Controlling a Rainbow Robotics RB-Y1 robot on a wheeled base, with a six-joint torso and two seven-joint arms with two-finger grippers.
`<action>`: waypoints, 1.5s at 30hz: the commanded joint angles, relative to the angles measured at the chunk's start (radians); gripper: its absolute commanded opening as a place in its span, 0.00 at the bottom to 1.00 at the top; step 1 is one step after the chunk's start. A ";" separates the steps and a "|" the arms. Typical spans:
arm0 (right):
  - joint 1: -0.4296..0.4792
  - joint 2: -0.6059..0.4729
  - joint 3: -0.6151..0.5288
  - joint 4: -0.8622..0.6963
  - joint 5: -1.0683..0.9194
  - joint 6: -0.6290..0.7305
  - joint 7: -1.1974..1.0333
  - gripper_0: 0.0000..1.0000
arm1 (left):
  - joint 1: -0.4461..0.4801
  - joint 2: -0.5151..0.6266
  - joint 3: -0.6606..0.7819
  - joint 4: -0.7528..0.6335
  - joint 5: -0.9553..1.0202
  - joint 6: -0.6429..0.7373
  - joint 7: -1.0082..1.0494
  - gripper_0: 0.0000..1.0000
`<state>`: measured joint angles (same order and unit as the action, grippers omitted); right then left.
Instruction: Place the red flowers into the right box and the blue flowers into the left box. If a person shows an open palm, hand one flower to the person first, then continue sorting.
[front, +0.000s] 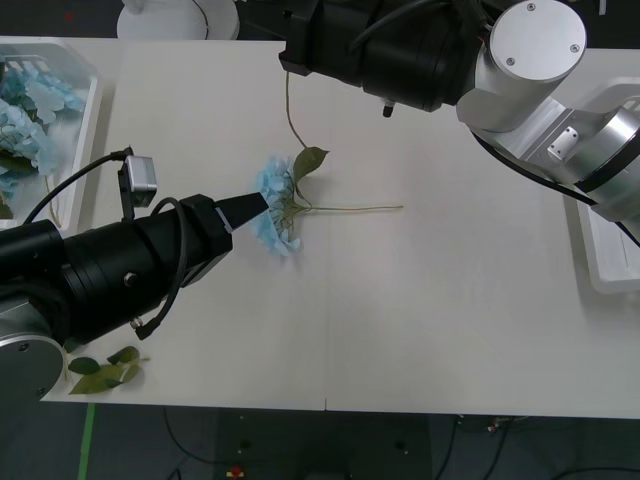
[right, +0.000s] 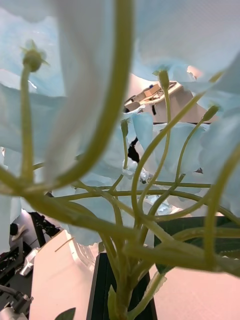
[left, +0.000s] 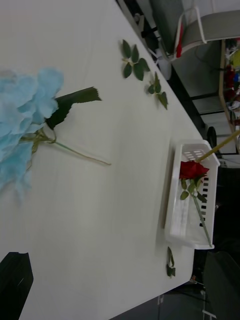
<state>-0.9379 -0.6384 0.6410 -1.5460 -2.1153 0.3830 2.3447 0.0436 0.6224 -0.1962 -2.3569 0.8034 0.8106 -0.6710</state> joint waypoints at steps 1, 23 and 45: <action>-0.002 0.043 0.002 -0.031 -0.008 -0.009 -0.011 0.00 | -0.070 -0.035 -0.025 -0.079 -0.084 -0.024 -0.093 1.00; -0.004 0.088 0.025 -0.029 -0.006 -0.032 -0.010 0.00 | -0.283 -0.188 -0.195 0.171 -0.604 -0.194 -0.170 1.00; -0.002 0.078 0.025 -0.002 0.009 -0.053 -0.005 0.00 | -0.357 -0.251 -0.229 0.326 -0.664 -0.317 -0.144 0.00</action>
<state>-0.9379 -0.5748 0.6612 -1.5405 -2.1132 0.3397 2.3447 -0.2729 0.3915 -0.4104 -2.0193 0.1501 0.5125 -0.8667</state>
